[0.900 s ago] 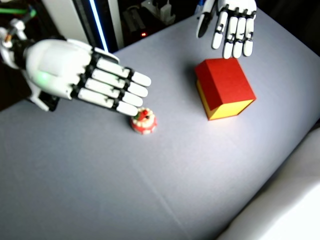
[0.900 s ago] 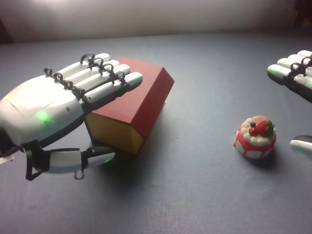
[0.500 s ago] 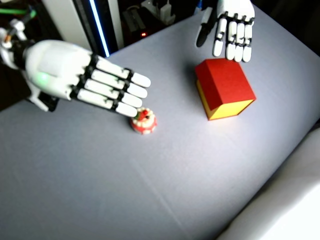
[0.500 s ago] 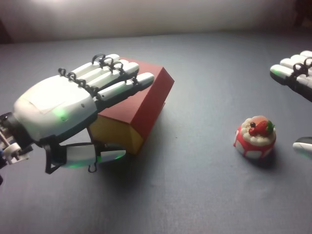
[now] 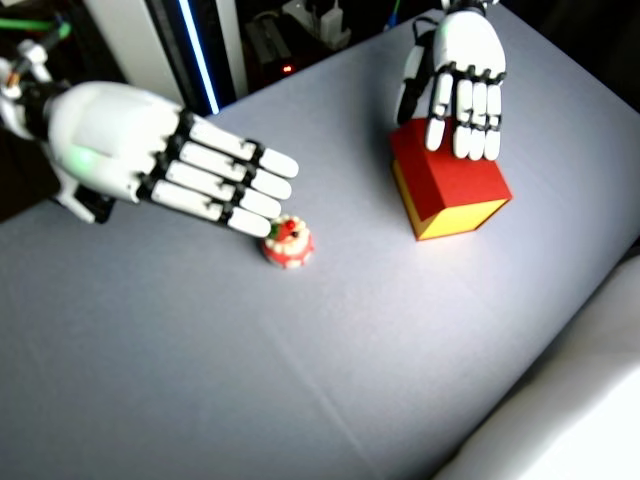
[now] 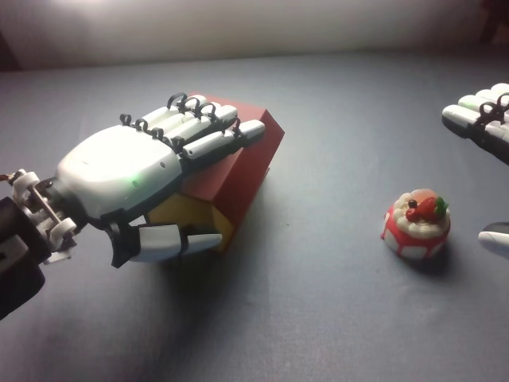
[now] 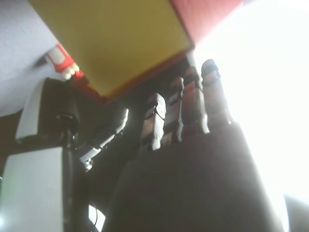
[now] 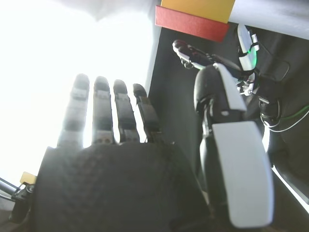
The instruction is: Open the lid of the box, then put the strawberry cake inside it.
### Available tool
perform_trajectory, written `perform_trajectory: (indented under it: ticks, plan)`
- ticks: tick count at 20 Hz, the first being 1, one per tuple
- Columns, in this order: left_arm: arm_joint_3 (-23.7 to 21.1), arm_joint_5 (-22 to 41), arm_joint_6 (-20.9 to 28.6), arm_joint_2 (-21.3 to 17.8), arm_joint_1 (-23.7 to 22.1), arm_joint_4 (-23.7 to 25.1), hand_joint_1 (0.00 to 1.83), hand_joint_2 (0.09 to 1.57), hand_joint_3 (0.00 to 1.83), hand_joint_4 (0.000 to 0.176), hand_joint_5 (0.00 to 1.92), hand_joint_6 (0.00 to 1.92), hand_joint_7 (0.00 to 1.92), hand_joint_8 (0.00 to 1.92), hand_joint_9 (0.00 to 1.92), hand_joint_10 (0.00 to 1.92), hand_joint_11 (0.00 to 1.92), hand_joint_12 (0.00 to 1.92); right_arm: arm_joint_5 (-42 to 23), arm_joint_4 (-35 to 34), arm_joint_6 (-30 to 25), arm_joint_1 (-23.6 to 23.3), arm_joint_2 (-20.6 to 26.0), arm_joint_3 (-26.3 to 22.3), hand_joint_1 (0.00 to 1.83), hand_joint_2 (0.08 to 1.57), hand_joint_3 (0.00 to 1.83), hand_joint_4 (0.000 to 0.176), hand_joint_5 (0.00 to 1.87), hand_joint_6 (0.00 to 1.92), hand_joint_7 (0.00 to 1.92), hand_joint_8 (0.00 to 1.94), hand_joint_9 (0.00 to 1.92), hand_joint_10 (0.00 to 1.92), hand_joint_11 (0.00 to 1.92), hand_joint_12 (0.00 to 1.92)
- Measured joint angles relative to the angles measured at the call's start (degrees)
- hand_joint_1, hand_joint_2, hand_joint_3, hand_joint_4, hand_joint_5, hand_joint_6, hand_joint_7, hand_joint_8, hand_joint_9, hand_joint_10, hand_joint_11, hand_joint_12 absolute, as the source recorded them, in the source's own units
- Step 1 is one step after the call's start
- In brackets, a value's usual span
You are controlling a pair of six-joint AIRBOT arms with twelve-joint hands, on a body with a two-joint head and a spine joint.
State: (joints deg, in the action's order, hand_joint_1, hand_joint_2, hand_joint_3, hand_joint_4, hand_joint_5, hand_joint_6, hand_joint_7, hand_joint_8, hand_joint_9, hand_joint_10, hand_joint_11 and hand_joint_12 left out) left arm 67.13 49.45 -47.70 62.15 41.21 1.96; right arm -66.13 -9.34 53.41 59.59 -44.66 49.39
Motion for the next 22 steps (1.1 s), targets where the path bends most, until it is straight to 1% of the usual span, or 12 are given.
perform_trajectory:
  ticks: [3, 7, 10, 11, 12, 13, 15, 17, 19, 20, 21, 22]
  plan:
    - [0.35, -0.90, -0.74, 0.83, -0.39, -0.85, 0.81, 1.18, 0.01, 0.176, 0.00, 0.00, 0.00, 0.00, 0.00, 0.00, 0.00, 0.00, -0.28, 0.04, -0.22, 0.46, 0.02, 0.00, 0.57, 1.27, 0.00, 0.000, 0.00, 0.00, 0.00, 0.00, 0.00, 0.00, 0.00, 0.00]
    - [1.20, -1.38, -1.57, 1.60, -1.31, -1.60, 0.86, 1.21, 0.02, 0.176, 0.00, 0.00, 0.00, 0.00, 0.00, 0.00, 0.00, 0.00, -0.07, -0.07, -0.59, 0.61, -0.11, 0.00, 0.48, 1.28, 0.00, 0.000, 0.00, 0.00, 0.00, 0.00, 0.00, 0.00, 0.00, 0.00]
    - [1.79, -1.66, -1.57, 2.45, -1.77, -2.62, 0.93, 1.24, 0.02, 0.176, 0.00, 0.00, 0.00, 0.00, 0.00, 0.00, 0.00, 0.00, 0.00, -0.11, -0.61, 0.61, -0.11, 0.00, 0.50, 1.29, 0.00, 0.000, 0.00, 0.00, 0.00, 0.00, 0.00, 0.00, 0.00, 0.00]
    - [1.79, -1.64, -1.57, 2.69, -1.90, -2.78, 0.89, 1.26, 0.02, 0.176, 0.00, 0.00, 0.00, 0.00, 0.00, 0.00, 0.00, 0.00, -0.02, -0.24, -0.61, 0.61, -0.11, 0.00, 0.51, 1.29, 0.00, 0.000, 0.00, 0.00, 0.00, 0.00, 0.00, 0.00, 0.00, 0.00]
    - [1.79, -1.53, -1.57, 2.75, -1.95, -2.91, 0.90, 1.25, 0.02, 0.168, 0.00, 0.00, 0.00, 0.00, 0.00, 0.00, 0.00, 0.00, -0.02, -0.26, -0.61, 0.61, -0.11, 0.00, 0.52, 1.28, 0.00, 0.000, 0.00, 0.00, 0.00, 0.00, 0.00, 0.00, 0.00, 0.00]
    - [1.79, -1.25, -1.57, 2.73, -1.97, -3.19, 0.90, 1.25, 0.02, 0.167, 0.00, 0.00, 0.00, 0.00, 0.00, 0.00, 0.00, 0.00, -0.04, -0.24, -0.63, 0.63, -0.11, 0.00, 0.52, 1.28, 0.00, 0.000, 0.00, 0.00, 0.00, 0.00, 0.00, 0.00, 0.00, 0.00]
    - [1.79, -0.44, -1.60, 2.73, -1.97, -4.28, 0.86, 1.24, 0.01, 0.151, 0.00, 0.00, 0.00, 0.00, 0.00, 0.00, 0.00, 0.00, 0.00, -0.31, -0.61, 0.74, -0.11, 0.00, 0.53, 1.29, 0.00, 0.000, 0.00, 0.00, 0.00, 0.00, 0.00, 0.00, 0.00, 0.00]
    - [1.79, 0.76, -1.62, 2.73, -1.97, -5.22, 0.80, 1.25, 0.01, 0.152, 0.00, 0.00, 0.00, 0.00, 0.00, 0.00, 0.00, 0.00, -0.02, -0.26, -0.63, 0.74, -0.11, 0.00, 0.52, 1.28, 0.00, 0.000, 0.00, 0.00, 0.00, 0.00, 0.00, 0.00, 0.00, 0.00]
    - [1.79, 1.90, -1.55, 2.73, -1.95, -6.05, 0.71, 1.27, 0.01, 0.134, 0.00, 0.00, 0.00, 0.00, 0.00, 0.00, 0.00, 0.00, -0.24, -0.31, -0.68, 0.85, -0.22, 0.00, 0.53, 1.29, 0.00, 0.000, 0.00, 0.00, 0.00, 0.00, 0.00, 0.00, 0.00, 0.00]
    - [1.79, 2.56, -1.27, 2.73, -1.92, -6.29, 0.70, 1.28, 0.01, 0.144, 0.00, 0.00, 0.00, 0.00, 0.00, 0.00, 0.00, 0.00, -0.20, -0.35, -0.68, 0.85, -0.31, 0.00, 0.53, 1.29, 0.00, 0.000, 0.00, 0.00, 0.00, 0.00, 0.00, 0.00, 0.00, 0.00]
    - [1.86, 3.17, -0.57, 2.73, -1.92, -6.47, 0.76, 1.26, 0.00, 0.158, 0.00, 0.00, 0.00, 0.00, 0.00, 0.00, 0.00, 0.00, -0.22, -0.39, -0.70, 0.85, -0.35, 0.00, 0.52, 1.29, 0.00, 0.000, 0.00, 0.00, 0.00, 0.00, 0.00, 0.00, 0.00, 0.00]
    - [1.90, 4.24, -0.22, 2.73, -1.92, -6.56, 0.79, 1.26, 0.00, 0.149, 0.00, 0.00, 0.00, 0.00, 0.00, 0.00, 0.00, 0.00, -0.35, -0.37, -0.72, 0.85, -0.42, 0.00, 0.51, 1.30, 0.01, 0.000, 0.00, 0.00, 0.00, 0.00, 0.00, 0.00, 0.00, 0.00]
